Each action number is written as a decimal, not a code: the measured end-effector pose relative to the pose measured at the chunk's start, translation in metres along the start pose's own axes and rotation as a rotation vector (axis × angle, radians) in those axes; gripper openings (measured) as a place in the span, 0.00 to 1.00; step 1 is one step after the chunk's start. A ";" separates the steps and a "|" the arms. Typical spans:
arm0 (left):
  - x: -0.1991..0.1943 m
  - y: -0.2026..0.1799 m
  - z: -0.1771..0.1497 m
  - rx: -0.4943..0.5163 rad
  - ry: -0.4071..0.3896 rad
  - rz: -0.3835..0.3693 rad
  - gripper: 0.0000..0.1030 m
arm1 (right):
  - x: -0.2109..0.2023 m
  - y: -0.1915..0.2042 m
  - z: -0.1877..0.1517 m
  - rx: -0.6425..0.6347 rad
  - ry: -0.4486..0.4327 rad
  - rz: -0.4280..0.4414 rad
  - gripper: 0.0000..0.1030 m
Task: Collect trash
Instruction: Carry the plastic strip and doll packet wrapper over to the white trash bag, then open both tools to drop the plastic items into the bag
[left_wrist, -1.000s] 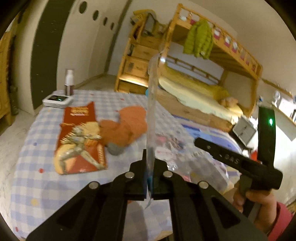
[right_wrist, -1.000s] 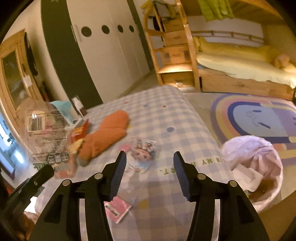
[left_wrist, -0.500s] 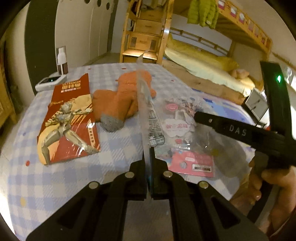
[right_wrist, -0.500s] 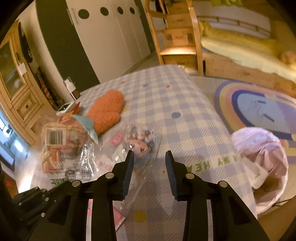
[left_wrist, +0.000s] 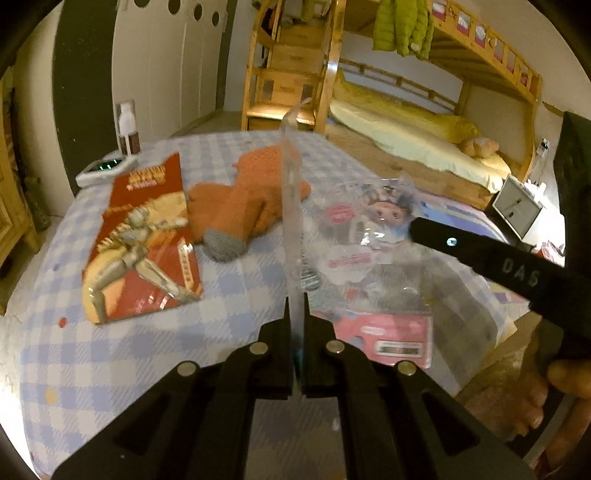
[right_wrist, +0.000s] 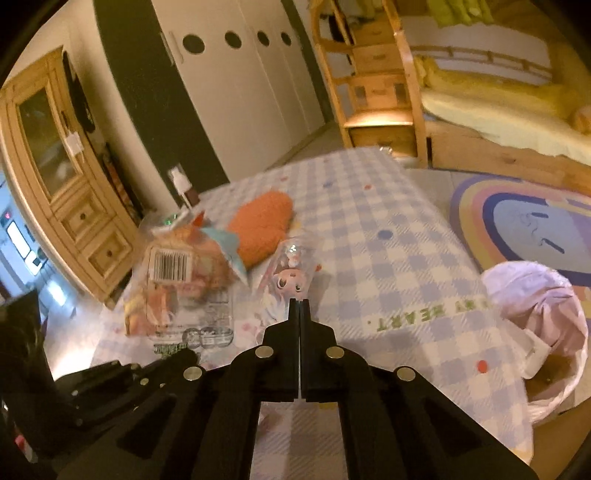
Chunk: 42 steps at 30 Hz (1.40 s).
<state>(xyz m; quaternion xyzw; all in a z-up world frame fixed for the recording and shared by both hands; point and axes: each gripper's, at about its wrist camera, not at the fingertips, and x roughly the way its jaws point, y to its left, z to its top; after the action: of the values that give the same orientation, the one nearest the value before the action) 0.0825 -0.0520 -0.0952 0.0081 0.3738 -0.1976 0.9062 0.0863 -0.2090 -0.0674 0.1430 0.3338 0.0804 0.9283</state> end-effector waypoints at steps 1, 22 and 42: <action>-0.007 -0.002 0.003 0.007 -0.028 0.016 0.00 | -0.006 -0.001 0.003 0.000 -0.010 -0.011 0.00; 0.011 -0.169 0.055 0.243 -0.022 -0.183 0.00 | -0.133 -0.132 0.013 0.156 -0.208 -0.365 0.00; 0.108 -0.265 0.079 0.313 0.123 -0.257 0.00 | -0.099 -0.245 0.005 0.291 -0.084 -0.530 0.01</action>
<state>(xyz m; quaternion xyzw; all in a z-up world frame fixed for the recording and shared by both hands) 0.1089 -0.3472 -0.0763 0.1132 0.3913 -0.3662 0.8367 0.0271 -0.4658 -0.0822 0.1857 0.3286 -0.2195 0.8996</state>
